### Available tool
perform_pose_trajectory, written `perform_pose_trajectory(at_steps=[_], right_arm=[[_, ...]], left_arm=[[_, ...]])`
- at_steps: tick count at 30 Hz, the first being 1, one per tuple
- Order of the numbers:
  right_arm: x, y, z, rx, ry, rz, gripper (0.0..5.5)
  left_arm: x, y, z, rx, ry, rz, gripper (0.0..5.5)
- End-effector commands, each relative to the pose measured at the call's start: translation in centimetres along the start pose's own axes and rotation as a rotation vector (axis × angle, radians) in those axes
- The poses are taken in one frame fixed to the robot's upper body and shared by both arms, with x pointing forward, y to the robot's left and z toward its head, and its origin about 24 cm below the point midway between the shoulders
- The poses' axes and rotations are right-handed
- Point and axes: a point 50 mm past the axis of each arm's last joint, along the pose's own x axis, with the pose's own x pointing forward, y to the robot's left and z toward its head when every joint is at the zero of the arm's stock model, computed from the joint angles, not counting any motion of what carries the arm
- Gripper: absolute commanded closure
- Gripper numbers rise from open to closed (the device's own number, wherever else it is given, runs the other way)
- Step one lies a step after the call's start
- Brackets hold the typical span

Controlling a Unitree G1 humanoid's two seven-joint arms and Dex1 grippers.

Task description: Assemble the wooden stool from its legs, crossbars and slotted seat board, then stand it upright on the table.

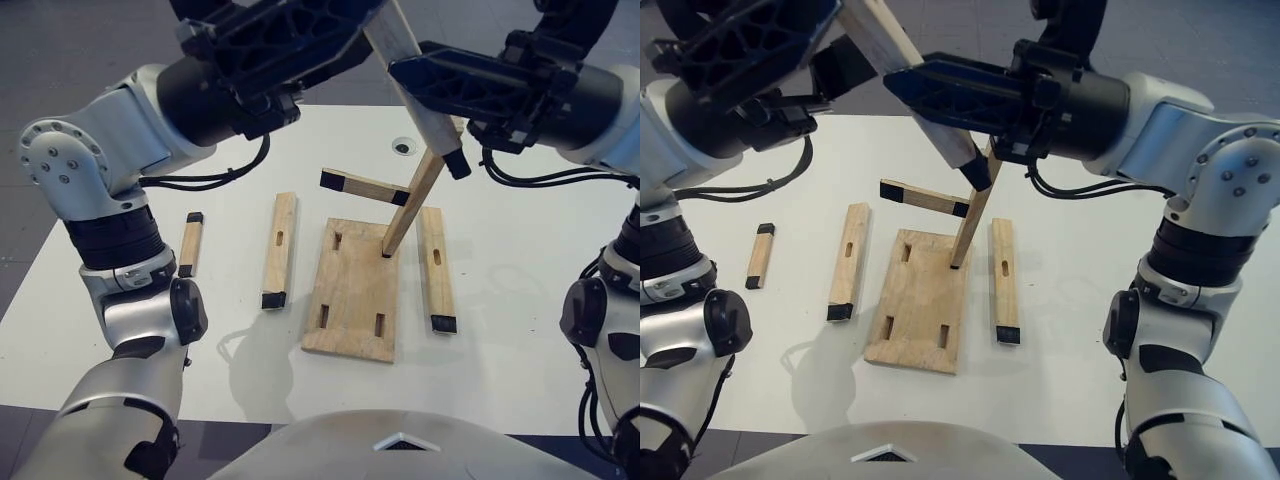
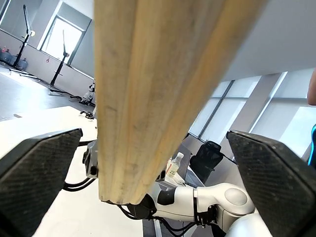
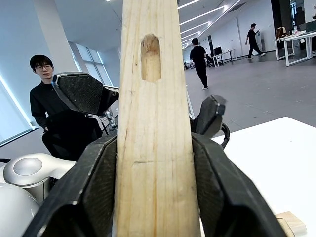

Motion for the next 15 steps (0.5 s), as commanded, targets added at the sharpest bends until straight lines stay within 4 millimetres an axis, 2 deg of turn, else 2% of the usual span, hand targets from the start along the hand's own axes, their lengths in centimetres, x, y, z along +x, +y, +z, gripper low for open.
perform_pose_trajectory(at_steps=[1, 3, 15], right_arm=[[0.9, 0.7, -0.1, -0.020, 0.031, 0.052, 3.47], [1.1, 1.0, -0.4, -0.014, 0.045, 0.074, 3.47], [1.0, 1.0, -0.9, 0.001, 0.066, 0.065, 3.47]], left_arm=[[0.0, 0.0, -0.5, -0.007, 0.009, 0.019, 0.00], [0.1, 0.1, -0.7, -0.007, 0.013, 0.028, 0.00], [-0.1, -0.7, -1.6, -0.012, 0.075, 0.008, 1.99]])
